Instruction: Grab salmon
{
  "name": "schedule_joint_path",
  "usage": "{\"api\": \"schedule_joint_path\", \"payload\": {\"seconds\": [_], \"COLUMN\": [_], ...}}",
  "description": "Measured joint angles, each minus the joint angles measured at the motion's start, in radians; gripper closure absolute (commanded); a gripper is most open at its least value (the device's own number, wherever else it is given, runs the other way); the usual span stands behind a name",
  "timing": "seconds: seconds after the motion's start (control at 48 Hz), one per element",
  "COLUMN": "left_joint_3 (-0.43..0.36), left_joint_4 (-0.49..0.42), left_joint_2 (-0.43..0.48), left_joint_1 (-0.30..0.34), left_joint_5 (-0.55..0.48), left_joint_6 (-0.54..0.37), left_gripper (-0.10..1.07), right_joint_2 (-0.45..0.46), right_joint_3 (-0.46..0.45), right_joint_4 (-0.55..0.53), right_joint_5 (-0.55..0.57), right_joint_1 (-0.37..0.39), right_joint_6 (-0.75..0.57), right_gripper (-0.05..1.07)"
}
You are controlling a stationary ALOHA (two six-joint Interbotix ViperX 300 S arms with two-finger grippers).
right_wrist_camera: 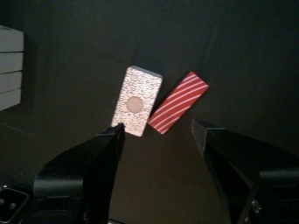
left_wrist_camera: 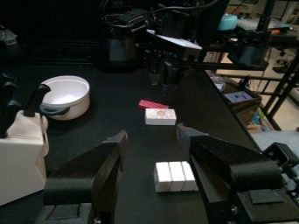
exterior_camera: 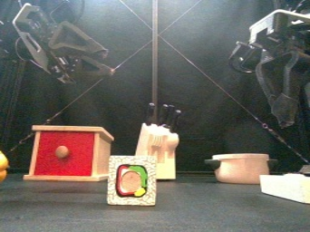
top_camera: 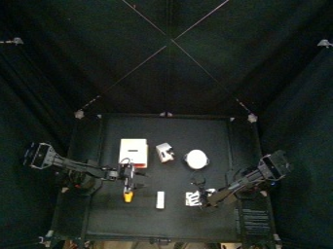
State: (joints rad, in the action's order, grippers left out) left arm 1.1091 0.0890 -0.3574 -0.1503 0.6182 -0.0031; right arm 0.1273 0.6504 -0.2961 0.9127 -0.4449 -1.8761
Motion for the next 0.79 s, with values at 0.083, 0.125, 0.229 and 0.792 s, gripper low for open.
{"api": "schedule_joint_path", "payload": {"seconds": [0.083,0.125,0.229,0.792], "left_joint_3": [0.000,0.000,0.000,0.003], "left_joint_4": [0.000,0.000,0.000,0.018], "left_joint_2": [-0.002,0.000,0.000,0.000], "left_joint_1": [0.000,0.000,0.000,-0.005], "left_joint_5": [0.000,0.000,0.000,0.000], "left_joint_6": [0.000,0.000,0.000,0.000], "left_gripper": [0.12,0.12,0.12,0.12], "right_joint_2": [0.015,0.025,0.051,-0.011], "right_joint_3": [0.012,0.017,0.029,0.075], "right_joint_4": [0.028,0.041,0.072,-0.008], "right_joint_5": [-0.005,-0.005,-0.003,-0.055], "right_joint_1": [0.008,0.014,0.035,0.000], "right_joint_6": [0.021,0.023,0.018,-0.322], "right_gripper": [0.09,0.09,0.09,0.09]}}
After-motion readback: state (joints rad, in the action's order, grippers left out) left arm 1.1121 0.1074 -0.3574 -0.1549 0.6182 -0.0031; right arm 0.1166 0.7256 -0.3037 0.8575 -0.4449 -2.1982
